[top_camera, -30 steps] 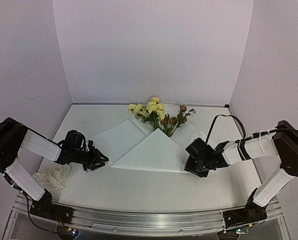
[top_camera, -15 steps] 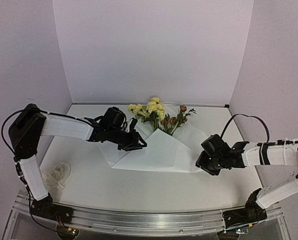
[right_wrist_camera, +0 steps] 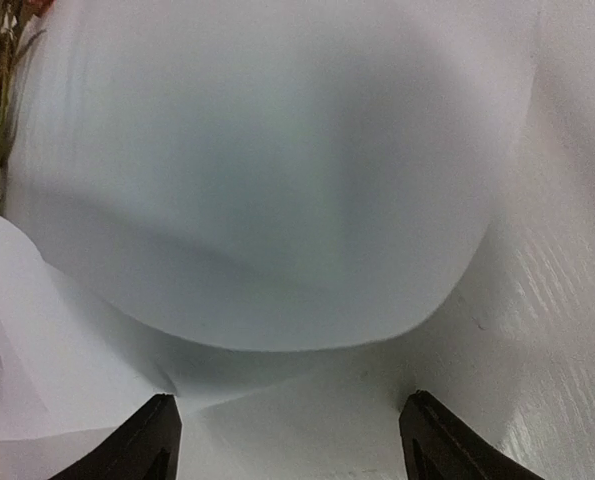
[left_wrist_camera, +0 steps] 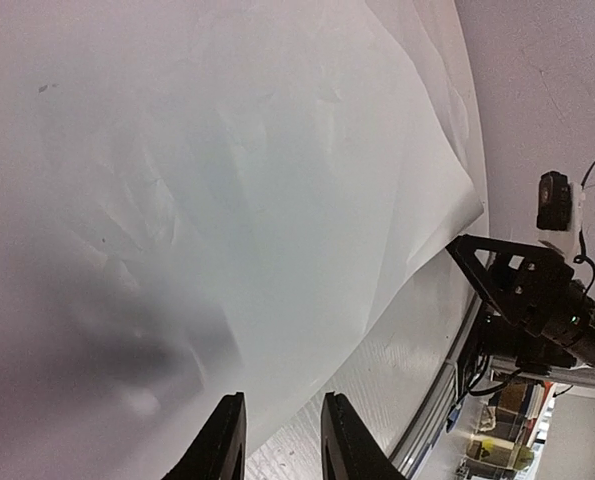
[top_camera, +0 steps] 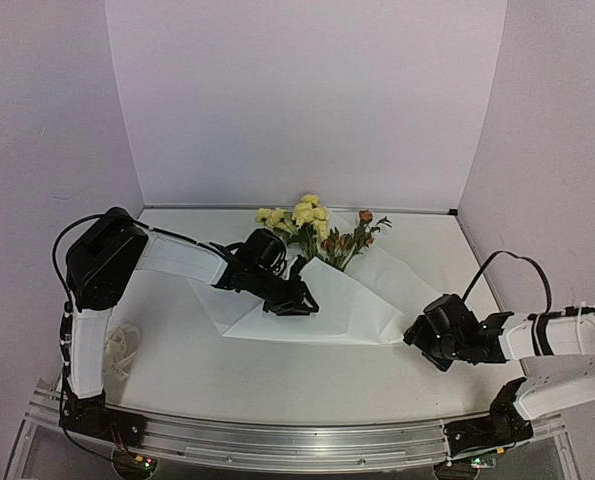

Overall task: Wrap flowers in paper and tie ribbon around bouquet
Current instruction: Press the fold line of the 1/4-folded wrapping paper, then pick up the one-fourth-folded wrapping paper from the center of the board, then pass from the right arm to the left

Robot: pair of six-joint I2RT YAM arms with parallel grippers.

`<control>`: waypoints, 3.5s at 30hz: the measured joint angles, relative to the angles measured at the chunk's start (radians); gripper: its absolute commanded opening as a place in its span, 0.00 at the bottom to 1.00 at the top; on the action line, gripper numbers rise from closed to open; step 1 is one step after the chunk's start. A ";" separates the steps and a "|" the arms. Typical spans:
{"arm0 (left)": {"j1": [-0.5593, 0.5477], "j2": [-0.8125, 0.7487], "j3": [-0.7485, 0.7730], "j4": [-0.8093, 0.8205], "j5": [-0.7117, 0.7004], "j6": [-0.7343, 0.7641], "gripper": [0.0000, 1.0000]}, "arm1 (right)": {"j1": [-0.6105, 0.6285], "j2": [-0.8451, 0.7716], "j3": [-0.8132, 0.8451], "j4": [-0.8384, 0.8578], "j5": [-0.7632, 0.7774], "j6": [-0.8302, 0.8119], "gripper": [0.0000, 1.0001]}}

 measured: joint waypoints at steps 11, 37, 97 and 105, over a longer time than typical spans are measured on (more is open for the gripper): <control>0.002 0.066 0.034 -0.031 -0.034 -0.005 0.27 | -0.031 0.079 -0.099 0.386 0.010 0.002 0.52; -0.065 0.075 0.120 -0.050 0.002 0.002 0.27 | -0.019 -0.119 -0.074 0.225 0.056 -0.136 0.00; -0.135 0.214 0.207 0.014 0.008 -0.036 0.25 | 0.158 0.192 0.501 0.087 -0.225 -0.265 0.00; -0.087 0.102 0.104 0.005 -0.008 -0.018 0.28 | 0.148 0.159 0.515 -0.005 -0.213 -0.292 0.00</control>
